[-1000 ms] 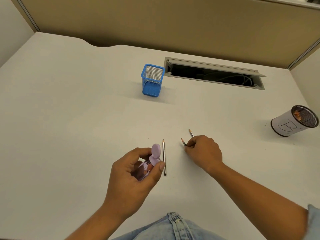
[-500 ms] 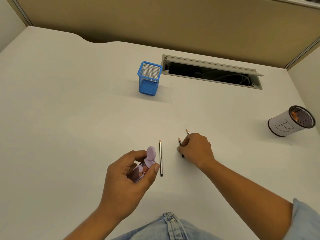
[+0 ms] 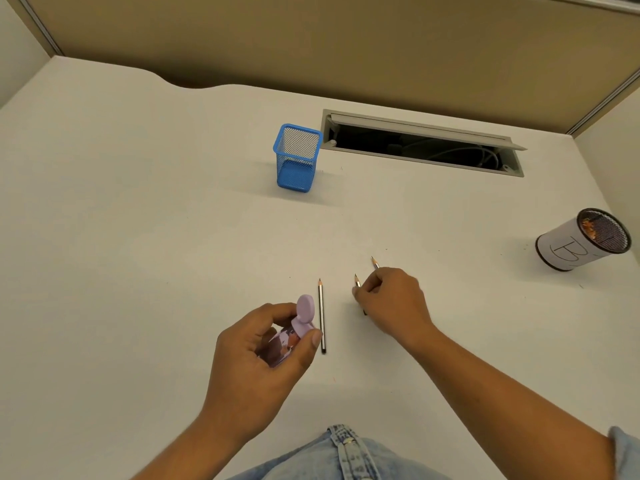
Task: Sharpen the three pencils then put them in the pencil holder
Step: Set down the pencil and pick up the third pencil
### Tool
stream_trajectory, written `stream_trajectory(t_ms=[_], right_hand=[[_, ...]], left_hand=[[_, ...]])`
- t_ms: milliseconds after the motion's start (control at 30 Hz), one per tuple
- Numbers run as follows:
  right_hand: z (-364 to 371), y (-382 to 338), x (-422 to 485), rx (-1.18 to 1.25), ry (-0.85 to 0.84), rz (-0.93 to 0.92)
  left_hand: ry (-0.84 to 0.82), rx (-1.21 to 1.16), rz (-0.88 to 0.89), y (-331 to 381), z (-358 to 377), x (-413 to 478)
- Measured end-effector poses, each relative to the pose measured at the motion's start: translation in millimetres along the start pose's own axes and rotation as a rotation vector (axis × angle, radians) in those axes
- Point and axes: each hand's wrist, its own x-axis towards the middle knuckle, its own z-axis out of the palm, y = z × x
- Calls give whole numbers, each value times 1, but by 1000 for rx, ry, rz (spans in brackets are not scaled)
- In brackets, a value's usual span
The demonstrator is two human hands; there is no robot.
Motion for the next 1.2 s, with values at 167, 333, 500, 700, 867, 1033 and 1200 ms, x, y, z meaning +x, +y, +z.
stream_trajectory(t_ms=[167,333,500,700,867,1033,1200], right_hand=[[22,-7,-19,-108,-94,-133],[38,-15,-23,-193,-177,-171],[43,-17,-26,-242,-196,-224],[25,-19,-35,-179,-121,-263],[-27,-14,-53,61,-63,-388],[-85,-8,-90,191,-12,-529],[-108,-10,-120,115,51,-661]], left_hand=[[29,-47,-65,5,-1,1],[-71,-155,-96,7,-7,-1],[-117,-173,-141,8,-11,-8],[-112,-144,-179,8,-18,-8],[-106,-104,-142,15,-26,-5],[-116,-98,-92,25,-31,-1],[-175,-90,-70,32,-26,1]])
